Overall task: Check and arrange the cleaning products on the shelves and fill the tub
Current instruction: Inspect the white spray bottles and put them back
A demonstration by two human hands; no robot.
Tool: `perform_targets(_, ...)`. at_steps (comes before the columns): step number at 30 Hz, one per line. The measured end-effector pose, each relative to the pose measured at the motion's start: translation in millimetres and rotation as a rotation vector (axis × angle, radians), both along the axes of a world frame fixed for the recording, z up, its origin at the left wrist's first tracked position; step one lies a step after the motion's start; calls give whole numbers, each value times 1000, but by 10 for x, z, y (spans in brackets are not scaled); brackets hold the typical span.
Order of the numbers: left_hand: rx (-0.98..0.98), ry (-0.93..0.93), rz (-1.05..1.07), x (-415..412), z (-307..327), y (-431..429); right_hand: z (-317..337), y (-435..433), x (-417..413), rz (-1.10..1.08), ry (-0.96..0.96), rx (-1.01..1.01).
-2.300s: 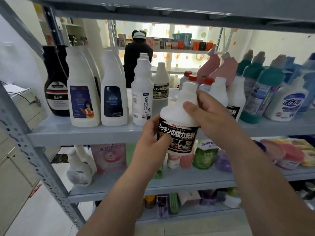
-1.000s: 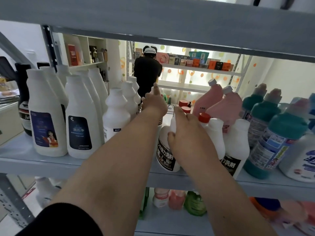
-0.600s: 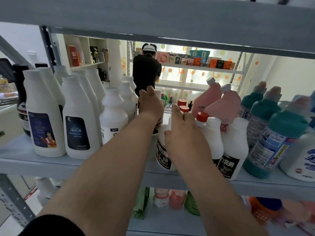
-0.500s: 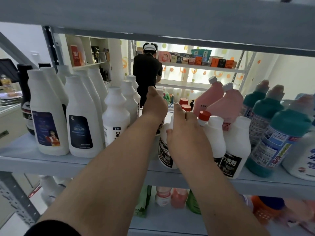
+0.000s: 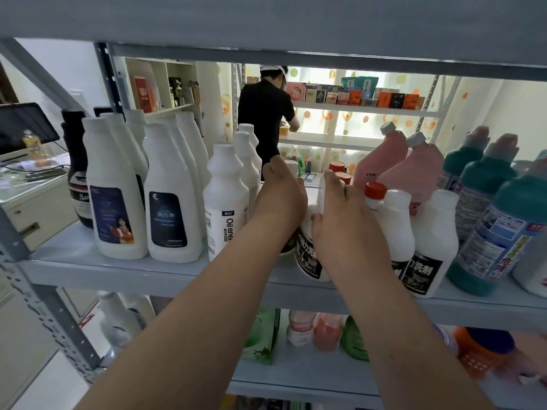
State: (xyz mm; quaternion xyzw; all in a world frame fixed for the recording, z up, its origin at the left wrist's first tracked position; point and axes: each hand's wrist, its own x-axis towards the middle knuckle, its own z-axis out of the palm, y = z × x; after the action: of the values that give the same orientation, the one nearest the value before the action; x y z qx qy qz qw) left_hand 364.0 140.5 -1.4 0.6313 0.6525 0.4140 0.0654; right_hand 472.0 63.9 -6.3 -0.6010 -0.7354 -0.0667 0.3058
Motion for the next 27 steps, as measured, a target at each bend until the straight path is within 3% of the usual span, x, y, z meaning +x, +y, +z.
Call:
perform_targets(7,31,16,2,-62,-33,-283,-14,50,-22,0,21,-3)
perform_targets(16,35,15,-246,-315,-233,-803,66,104,73,47,-23,-58)
perform_targets(21,64,32,-228,-381,-469,-989,101,166,44,59,-48,-73)
perform_targets(27,13,-93,-283,-546,-597,-1092,125,295,-46,85,-89,-71)
